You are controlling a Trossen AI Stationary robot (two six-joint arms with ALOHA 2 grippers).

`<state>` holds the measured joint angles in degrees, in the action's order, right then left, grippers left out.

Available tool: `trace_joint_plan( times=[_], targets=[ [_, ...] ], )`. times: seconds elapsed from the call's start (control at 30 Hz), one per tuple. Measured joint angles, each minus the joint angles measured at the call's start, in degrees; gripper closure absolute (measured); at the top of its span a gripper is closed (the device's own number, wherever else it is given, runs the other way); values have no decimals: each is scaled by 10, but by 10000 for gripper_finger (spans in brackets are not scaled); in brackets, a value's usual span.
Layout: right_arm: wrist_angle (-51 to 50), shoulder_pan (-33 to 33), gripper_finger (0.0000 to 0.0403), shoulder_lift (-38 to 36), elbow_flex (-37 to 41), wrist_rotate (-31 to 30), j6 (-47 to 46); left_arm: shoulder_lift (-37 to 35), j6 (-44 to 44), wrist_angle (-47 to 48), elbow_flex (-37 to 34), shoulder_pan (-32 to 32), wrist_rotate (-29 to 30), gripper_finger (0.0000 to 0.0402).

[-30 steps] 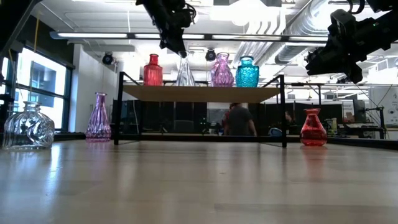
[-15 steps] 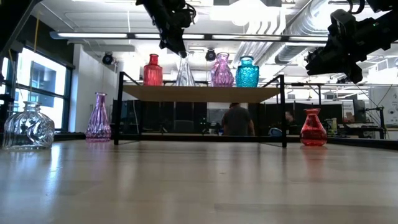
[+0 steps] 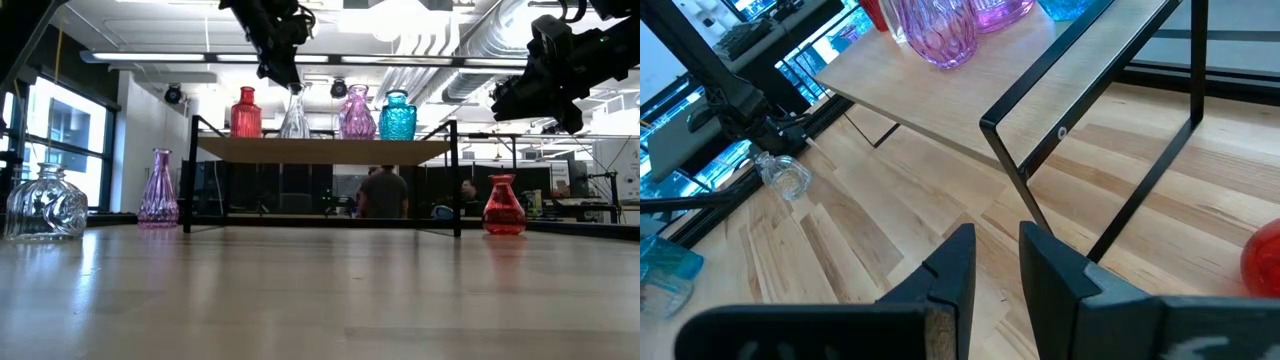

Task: Sort vases onto shelf
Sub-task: Put the bottom right transparent vase on the shelf, then put the right blue vase on the shelf aligned with the other blue vase

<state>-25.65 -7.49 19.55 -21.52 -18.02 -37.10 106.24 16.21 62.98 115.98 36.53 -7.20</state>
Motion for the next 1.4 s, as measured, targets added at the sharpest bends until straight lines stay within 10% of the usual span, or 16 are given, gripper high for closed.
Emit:
trace_joint_plan(
  times=[1.4],
  targets=[
    [0,0,341,0,0,0,0,-16,-7,58,69,-8,37,297]
  ],
)
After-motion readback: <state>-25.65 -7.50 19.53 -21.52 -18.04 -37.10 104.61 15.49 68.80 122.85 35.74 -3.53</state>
